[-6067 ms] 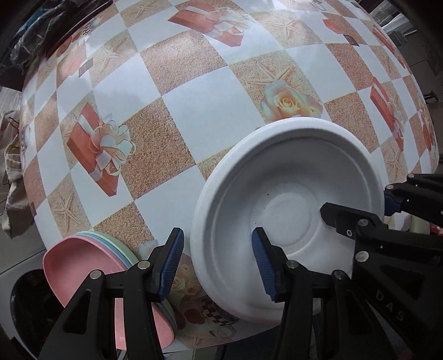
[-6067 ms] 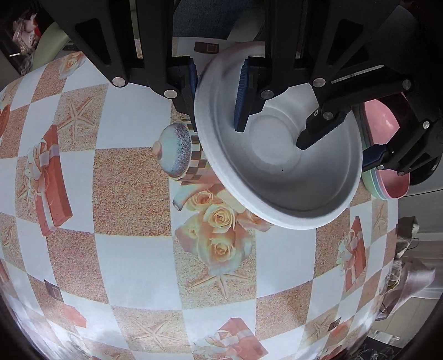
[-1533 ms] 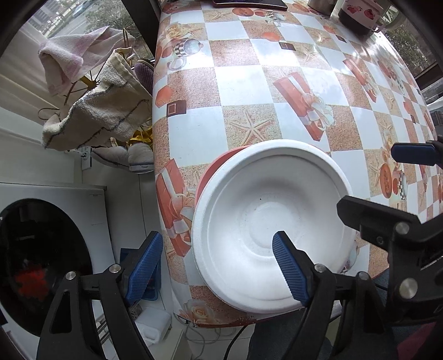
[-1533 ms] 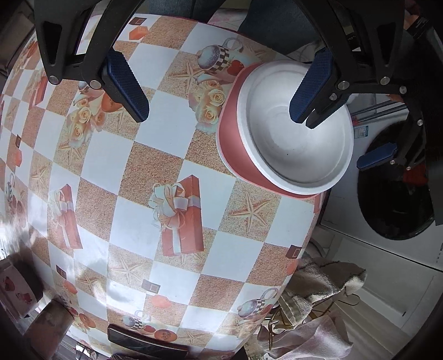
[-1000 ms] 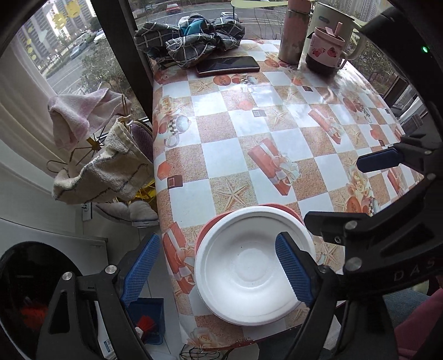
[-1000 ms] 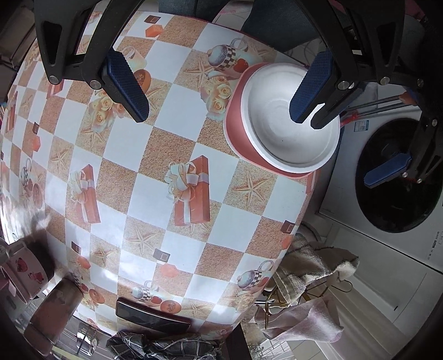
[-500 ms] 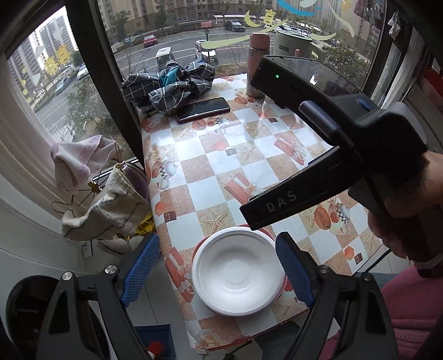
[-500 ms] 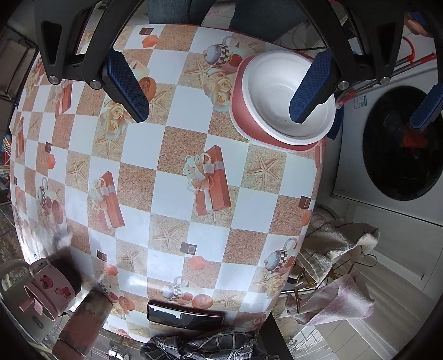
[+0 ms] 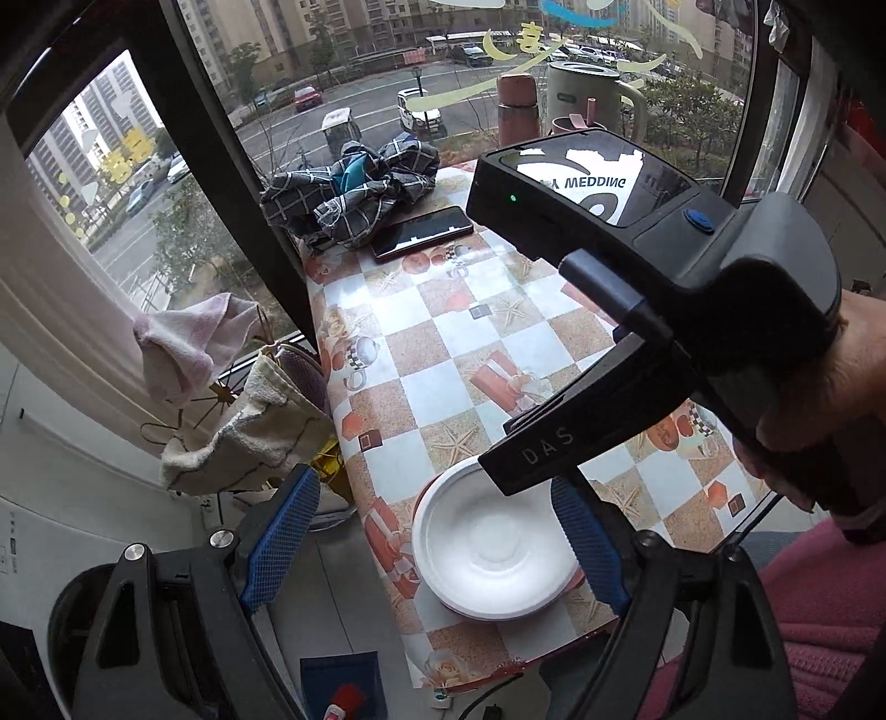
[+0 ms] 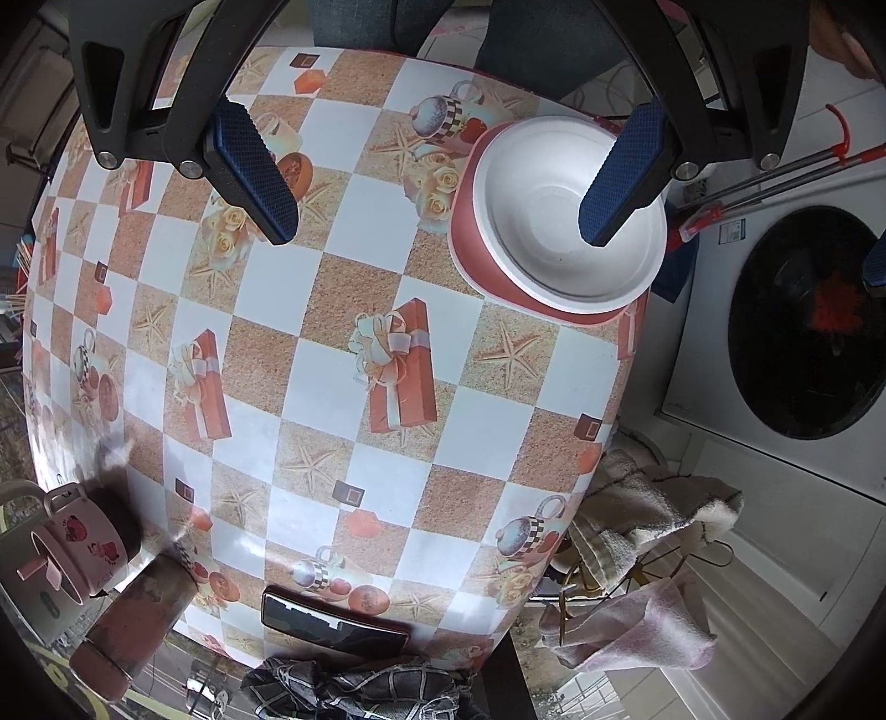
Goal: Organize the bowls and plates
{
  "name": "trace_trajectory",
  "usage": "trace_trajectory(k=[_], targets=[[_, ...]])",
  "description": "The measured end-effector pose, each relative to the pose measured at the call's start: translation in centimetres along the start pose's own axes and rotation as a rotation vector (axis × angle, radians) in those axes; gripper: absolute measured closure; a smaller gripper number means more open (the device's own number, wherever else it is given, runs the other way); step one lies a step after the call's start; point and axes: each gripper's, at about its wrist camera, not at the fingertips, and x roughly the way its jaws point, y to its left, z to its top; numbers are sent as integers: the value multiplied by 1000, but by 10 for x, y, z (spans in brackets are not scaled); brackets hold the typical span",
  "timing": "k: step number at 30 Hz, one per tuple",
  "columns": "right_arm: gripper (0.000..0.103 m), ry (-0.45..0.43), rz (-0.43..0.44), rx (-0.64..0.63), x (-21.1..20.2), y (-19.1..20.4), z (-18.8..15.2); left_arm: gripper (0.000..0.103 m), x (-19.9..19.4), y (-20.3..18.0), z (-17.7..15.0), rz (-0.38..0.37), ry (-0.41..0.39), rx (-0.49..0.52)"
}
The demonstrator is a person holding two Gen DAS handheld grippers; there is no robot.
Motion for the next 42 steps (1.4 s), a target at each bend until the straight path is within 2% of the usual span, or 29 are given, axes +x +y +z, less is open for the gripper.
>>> trace_trajectory(k=[4,7,14,21,34,42], targets=[[1,-5,24,-56,-7,4,-5,14,5,7,-10,-13,50,3],[1,-8,-1,-96,-8,8,-10,14,8,9,-18,-1,74,12],[1,3,4,-70,-5,4,-14,14,10,9,-27,-24,108,7],[1,21,2,-109,0,14,-17,14,13,5,-27,-56,130,-14],[1,31,0,-91,2,10,-15,14,19,9,-28,-45,154,-36],[1,40,-5,-83,5,7,-15,14,29,21,-35,-23,194,-85]])
